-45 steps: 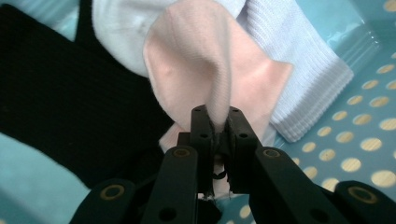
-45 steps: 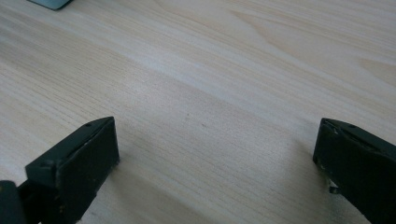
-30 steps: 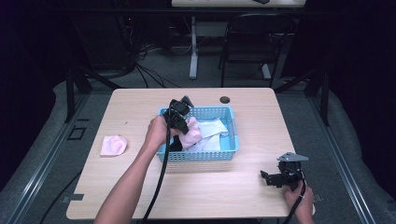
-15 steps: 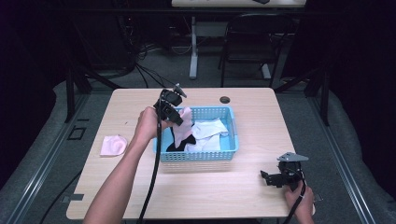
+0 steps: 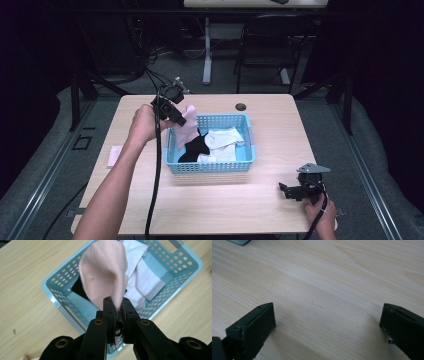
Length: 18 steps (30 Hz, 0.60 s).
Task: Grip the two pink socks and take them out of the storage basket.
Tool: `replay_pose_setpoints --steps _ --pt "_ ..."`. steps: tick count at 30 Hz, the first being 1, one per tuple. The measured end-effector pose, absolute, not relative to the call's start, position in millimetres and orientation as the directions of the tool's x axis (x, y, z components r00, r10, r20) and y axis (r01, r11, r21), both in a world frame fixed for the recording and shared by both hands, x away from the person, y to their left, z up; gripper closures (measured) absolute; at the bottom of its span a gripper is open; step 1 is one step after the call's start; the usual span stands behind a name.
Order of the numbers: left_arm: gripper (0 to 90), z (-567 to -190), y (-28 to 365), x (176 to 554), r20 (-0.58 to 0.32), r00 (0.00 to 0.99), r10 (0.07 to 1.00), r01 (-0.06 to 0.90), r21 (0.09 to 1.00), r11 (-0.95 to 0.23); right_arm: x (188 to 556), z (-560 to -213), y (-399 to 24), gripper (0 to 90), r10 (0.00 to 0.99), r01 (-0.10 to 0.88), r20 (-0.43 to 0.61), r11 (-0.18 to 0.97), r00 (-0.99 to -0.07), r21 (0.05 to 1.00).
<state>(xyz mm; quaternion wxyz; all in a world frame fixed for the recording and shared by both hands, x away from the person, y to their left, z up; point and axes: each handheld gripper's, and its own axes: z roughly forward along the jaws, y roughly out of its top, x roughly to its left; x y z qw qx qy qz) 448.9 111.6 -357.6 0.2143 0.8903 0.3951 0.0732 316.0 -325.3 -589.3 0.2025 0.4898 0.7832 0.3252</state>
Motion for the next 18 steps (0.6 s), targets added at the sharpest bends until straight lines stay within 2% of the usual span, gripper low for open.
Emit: replay_pose_setpoints --steps 10,18 --pt "84.2 -338.5 133.7 442.4 -0.025 0.658 0.753 0.676 0.459 -0.576 316.0 -589.3 -325.3 0.0 0.899 0.635 0.002 0.308 -0.438 0.708" --pt "83.9 -326.8 167.3 434.8 -0.016 0.619 0.785 0.695 0.476 -0.539 316.0 -589.3 -325.4 0.0 0.898 0.636 0.002 0.310 -0.440 0.707"
